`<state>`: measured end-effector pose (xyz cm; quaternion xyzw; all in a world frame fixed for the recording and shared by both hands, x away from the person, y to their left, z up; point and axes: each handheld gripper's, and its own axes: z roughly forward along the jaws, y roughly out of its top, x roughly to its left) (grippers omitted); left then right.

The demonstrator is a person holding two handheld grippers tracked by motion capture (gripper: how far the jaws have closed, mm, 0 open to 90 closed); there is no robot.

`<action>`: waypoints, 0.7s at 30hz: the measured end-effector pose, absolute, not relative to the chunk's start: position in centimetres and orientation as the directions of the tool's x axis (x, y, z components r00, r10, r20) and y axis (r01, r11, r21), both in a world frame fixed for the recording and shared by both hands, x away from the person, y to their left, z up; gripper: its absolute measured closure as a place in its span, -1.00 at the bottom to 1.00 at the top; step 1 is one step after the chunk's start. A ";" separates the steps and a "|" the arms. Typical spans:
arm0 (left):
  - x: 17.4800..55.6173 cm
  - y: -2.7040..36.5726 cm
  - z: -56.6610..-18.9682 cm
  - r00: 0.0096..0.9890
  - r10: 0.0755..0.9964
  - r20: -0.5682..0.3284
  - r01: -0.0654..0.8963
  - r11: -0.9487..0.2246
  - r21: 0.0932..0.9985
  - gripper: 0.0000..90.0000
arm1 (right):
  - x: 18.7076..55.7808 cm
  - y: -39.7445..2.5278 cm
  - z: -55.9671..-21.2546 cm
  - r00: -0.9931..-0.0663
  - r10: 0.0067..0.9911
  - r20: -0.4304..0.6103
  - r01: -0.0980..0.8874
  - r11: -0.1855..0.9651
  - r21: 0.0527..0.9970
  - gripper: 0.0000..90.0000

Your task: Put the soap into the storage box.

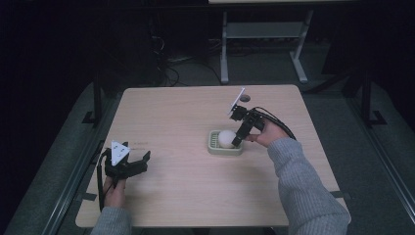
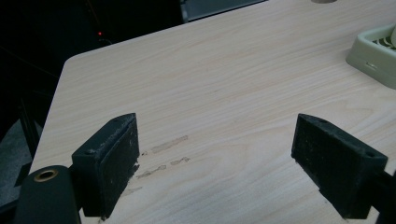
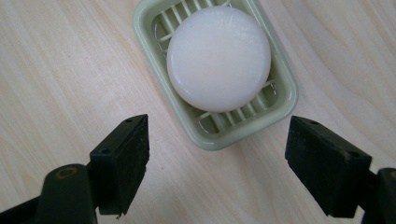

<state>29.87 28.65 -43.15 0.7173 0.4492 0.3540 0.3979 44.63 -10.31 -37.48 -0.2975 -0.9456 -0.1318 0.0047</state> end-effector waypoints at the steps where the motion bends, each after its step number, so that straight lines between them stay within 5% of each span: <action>1: 29.9 28.7 -43.1 0.347 0.926 0.150 0.363 -0.280 0.889 -0.67 | 44.5 -10.4 -37.5 -0.819 0.567 0.089 0.570 0.784 0.246 -0.53; 21: 29.9 28.5 -43.2 0.350 0.925 0.148 0.362 -0.279 0.890 -0.67 | 42.8 -11.8 -36.9 -0.820 0.565 0.092 0.565 0.774 0.284 -0.53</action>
